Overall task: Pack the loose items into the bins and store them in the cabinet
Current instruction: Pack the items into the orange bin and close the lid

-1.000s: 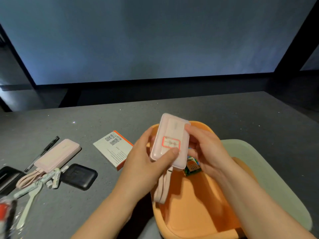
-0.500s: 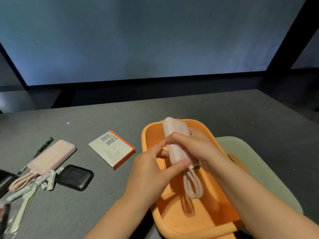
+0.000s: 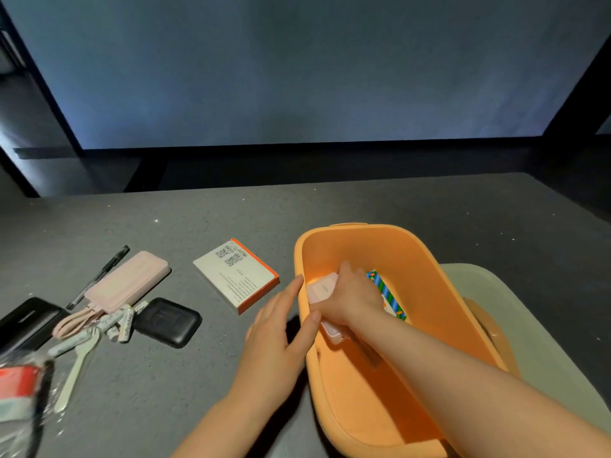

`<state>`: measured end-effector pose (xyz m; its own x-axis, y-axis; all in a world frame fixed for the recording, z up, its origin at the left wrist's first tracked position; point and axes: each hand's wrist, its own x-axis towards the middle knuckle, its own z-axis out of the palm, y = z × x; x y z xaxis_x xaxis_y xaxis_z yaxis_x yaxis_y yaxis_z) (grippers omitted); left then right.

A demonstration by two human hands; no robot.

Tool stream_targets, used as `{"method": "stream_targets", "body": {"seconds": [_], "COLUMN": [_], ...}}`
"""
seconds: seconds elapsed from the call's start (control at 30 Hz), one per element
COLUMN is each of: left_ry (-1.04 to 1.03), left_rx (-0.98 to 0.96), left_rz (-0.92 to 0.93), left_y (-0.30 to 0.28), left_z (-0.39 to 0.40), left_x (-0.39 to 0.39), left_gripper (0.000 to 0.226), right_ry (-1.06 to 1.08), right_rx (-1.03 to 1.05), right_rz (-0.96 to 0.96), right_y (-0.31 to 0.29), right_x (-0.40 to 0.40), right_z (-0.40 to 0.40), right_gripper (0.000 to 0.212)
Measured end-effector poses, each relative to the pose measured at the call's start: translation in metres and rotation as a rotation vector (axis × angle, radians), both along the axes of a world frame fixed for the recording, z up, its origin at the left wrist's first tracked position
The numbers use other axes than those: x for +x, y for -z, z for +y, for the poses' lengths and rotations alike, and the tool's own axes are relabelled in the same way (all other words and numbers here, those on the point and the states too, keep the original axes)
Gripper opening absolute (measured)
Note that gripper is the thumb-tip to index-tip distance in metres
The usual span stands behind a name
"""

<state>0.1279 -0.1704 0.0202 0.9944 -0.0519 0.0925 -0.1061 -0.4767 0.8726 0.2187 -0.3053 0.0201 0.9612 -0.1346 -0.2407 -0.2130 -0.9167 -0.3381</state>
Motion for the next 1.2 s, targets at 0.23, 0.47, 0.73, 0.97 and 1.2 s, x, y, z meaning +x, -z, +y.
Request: {"method": "stream_targets", "body": {"seconds": [0.23,0.47,0.73,0.97,1.2], "left_ry": [0.0,-0.02,-0.258,-0.466,-0.614], "left_rx": [-0.068,-0.158,-0.106,0.056,0.235], "left_rz": [0.011,0.057,0.003,0.076,0.003], "left_y": [0.009,0.015,0.014,0.035,0.028], "left_z": [0.001,-0.002,0.048,0.128,0.227], "left_x": [0.001,0.001,-0.018,-0.052,-0.06], "left_gripper": [0.058,0.058,0.035,0.04,0.041], "right_ry": [-0.02,0.012,-0.141,-0.448,-0.43], "right_rx": [-0.092,-0.017,0.313,0.427,0.346], "right_rz": [0.011,0.027,-0.503,-0.407,-0.21], "right_y": [0.011,0.011,-0.07,-0.048,-0.001], "right_x": [0.001,0.003,-0.029,-0.087,-0.064], "right_z": [0.002,-0.004,0.023,0.129,0.206], "right_gripper": [0.083,0.083,0.038,0.027,0.028]}}
